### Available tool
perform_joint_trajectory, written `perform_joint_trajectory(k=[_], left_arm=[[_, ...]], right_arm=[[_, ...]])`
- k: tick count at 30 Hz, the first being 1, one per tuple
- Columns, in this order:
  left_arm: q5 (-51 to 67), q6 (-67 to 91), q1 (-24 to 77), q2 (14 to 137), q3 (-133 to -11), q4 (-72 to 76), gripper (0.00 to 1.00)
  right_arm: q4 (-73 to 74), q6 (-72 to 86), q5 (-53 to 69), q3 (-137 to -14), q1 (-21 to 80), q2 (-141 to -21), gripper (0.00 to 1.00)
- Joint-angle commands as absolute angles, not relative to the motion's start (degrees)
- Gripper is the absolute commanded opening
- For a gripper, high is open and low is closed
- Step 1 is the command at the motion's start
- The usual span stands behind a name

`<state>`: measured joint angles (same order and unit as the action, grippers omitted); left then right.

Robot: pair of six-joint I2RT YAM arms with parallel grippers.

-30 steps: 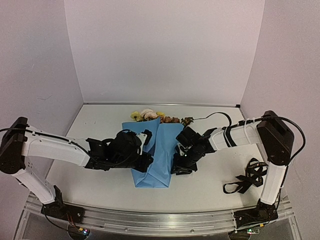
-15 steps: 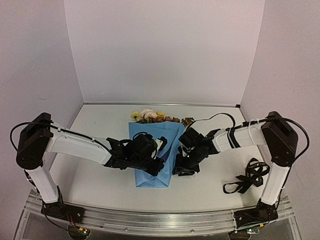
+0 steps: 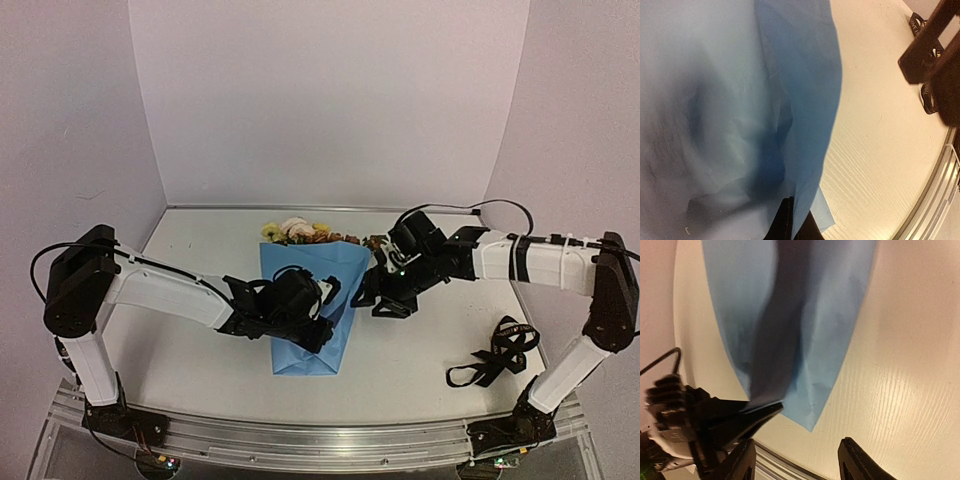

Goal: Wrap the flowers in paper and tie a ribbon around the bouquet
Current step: Fold the left corner of the flattened wrapping paper at the center of the board.

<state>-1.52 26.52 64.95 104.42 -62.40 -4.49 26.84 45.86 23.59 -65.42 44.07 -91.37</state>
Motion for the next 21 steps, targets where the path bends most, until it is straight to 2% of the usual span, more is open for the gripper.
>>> perform_joint_trajectory(k=[1, 5, 15, 18, 21], left_arm=[[-0.7, 25.0, 64.9, 105.1, -65.2, -4.8, 0.03], [-0.5, 25.1, 64.9, 105.1, -65.1, -4.6, 0.03], [-0.5, 24.7, 64.9, 105.3, -65.8, -5.2, 0.03], [-0.4, 24.6, 64.8, 105.1, -65.9, -5.6, 0.06], [-0.4, 24.6, 64.9, 104.4, -65.7, -6.1, 0.16]], right_arm=[[29.2, 44.7, 21.4, -72.4, 43.4, -91.5, 0.60], [31.3, 44.7, 20.5, -76.8, 42.6, -95.0, 0.61], [33.4, 45.8, 21.9, -81.1, 39.9, -103.3, 0.40], [33.4, 45.8, 22.1, -82.1, 39.4, -105.0, 0.26], [33.5, 45.2, 22.1, -82.7, 38.9, -106.5, 0.06]])
